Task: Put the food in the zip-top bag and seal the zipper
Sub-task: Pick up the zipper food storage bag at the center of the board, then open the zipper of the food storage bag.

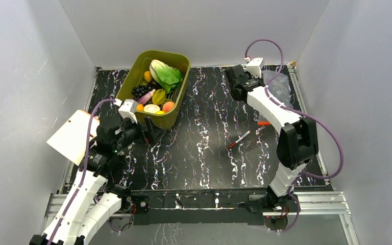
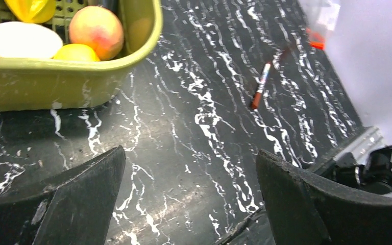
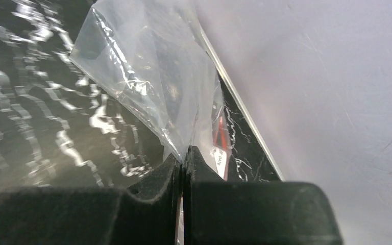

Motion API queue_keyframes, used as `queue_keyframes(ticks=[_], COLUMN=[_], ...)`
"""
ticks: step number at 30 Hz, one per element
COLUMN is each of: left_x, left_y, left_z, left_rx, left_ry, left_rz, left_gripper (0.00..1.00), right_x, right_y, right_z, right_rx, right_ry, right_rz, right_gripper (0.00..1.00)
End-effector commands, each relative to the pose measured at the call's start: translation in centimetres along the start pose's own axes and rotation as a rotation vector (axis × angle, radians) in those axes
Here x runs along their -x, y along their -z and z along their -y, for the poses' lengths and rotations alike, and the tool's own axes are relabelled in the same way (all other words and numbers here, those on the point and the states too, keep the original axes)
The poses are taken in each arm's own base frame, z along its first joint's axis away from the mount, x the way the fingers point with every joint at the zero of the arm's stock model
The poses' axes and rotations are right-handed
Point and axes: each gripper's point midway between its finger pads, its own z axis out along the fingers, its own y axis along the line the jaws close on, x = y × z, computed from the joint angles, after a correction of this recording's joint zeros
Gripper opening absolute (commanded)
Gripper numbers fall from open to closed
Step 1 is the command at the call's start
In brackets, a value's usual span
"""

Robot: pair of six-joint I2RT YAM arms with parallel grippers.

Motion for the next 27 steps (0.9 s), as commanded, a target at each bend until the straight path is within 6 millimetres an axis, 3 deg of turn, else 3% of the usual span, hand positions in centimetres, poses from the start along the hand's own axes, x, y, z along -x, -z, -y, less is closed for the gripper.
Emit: queue_keyframes(ticks=[1,5,7,11,12,13,14,15,17,19,20,21,27], left_x=[1.2,0.4,-0.3,-0.1,0.3,0.6,0.7,0.7,0.6,-0.7,-1.5,-3.4,-4.3], left_y=[1.3,0.3,-0.3,-0.7,-0.7,-0.8,-0.9,-1.1,-2.5,-3.9,-4.3,-4.8,-3.9], left_z=[2.8,1.3,0.8,0.2,0.5,1.8,3.8,5.0,5.4,6.2,7.1,9.2,12.6], left_rx=[-0.135,-0.057,-0.026,0.027,0.009,-0.071,-0.203,-0.285,-0.300,-0.291,-0.293,-0.346,-0.509], left_ry=[-0.014,0.015,0.059,0.078,0.053,0.014,-0.032,-0.047,-0.013,-0.113,-0.182,-0.389,-0.607], left_rz=[0.068,0.008,-0.047,-0.084,-0.072,-0.060,-0.059,-0.058,-0.073,-0.103,-0.118,-0.106,0.007], left_gripper=[0.98,0.98,0.84,0.89,0.91,0.98,0.98,0.96,0.88,0.81,0.80,0.73,0.72], right_x=[4.8,6.2,6.6,6.1,5.3,4.6,4.0,3.9,3.5,2.3,1.7,2.2,4.0], right_y=[6.9,11.7,13.7,18.6,20.0,22.3,24.3,26.2,30.4,34.6,35.2,35.7,36.4], right_z=[1.4,0.9,0.9,-0.4,-1.4,-2.5,-3.5,-4.2,-5.4,-5.8,-5.7,-4.8,-3.1], right_rx=[0.128,0.289,0.365,0.586,0.656,0.802,0.945,1.065,1.317,1.563,1.597,1.638,1.649], right_ry=[-0.087,-0.140,-0.157,-0.191,-0.186,-0.217,-0.243,-0.284,-0.352,-0.468,-0.512,-0.671,-0.880], right_rz=[0.122,0.150,0.160,0.162,0.150,0.124,0.101,0.086,0.019,-0.109,-0.156,-0.207,-0.296], right_gripper=[0.00,0.00,0.00,0.00,0.00,0.00,0.00,0.00,0.00,0.00,0.00,0.00,0.00])
